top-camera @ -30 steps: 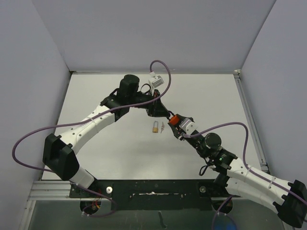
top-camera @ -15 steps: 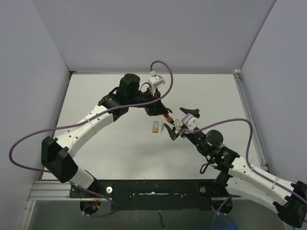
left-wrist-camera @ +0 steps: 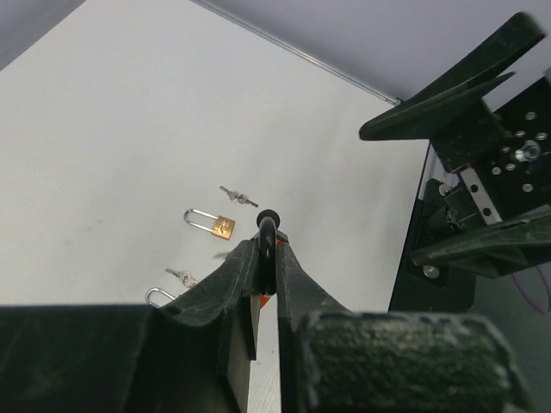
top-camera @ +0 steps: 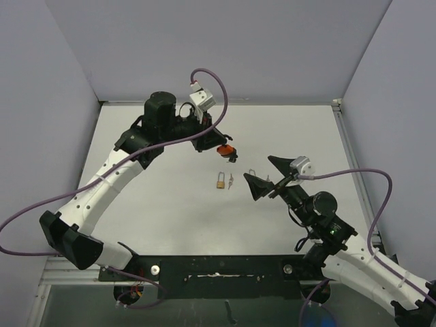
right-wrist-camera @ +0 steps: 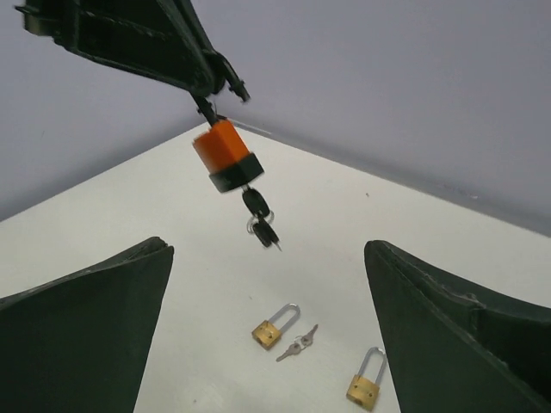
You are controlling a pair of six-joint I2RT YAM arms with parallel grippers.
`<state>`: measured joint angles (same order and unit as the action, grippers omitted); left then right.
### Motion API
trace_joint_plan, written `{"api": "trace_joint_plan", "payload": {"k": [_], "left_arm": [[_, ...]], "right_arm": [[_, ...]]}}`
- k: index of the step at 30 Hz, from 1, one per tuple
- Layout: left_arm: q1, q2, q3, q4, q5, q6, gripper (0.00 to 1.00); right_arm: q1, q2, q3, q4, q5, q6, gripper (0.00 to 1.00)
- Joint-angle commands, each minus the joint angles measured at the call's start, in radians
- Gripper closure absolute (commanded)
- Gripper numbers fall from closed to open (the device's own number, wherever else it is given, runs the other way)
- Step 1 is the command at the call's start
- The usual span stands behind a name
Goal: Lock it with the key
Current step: Lock the lock.
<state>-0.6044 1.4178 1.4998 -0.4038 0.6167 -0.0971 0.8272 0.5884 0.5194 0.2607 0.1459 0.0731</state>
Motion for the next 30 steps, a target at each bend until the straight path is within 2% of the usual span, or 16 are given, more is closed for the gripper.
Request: {"api": "trace_joint_plan", "payload": {"k": [1, 6, 8, 11, 14, 23, 30], "left_arm": [[0.009, -0.018, 0.154, -0.046, 0.091, 0.046, 1.00], [0.002, 0.022, 0.260, -0.209, 0.139, 0.139, 1.00], [0.002, 0.019, 0.272, -0.232, 0.134, 0.158, 1.00], [0.002, 0.010, 0.279, -0.249, 0.110, 0.167, 1.00], [0.003, 0.007, 0.270, -0.254, 0.099, 0.169, 1.00], [0.003, -0.001, 0.245, -0.197, 0.088, 0.155, 1.00], [0.003, -0.005, 0.223, -0.124, 0.082, 0.114, 1.00]], "right_arm": [[-0.071, -0.036, -0.075, 0.086, -0.028, 0.237, 0.01], [-0.179, -0.050, -0.191, 0.253, -0.066, 0.444, 0.10], [-0.219, -0.029, -0.182, 0.246, -0.125, 0.470, 0.12], [-0.249, 0.028, -0.116, 0.166, -0.230, 0.433, 0.12], [-0.250, 0.082, -0.081, 0.175, -0.306, 0.397, 0.01], [-0.251, 0.108, -0.108, 0.324, -0.362, 0.378, 0.02], [-0.249, 0.137, -0.059, 0.314, -0.418, 0.312, 0.01]]}}
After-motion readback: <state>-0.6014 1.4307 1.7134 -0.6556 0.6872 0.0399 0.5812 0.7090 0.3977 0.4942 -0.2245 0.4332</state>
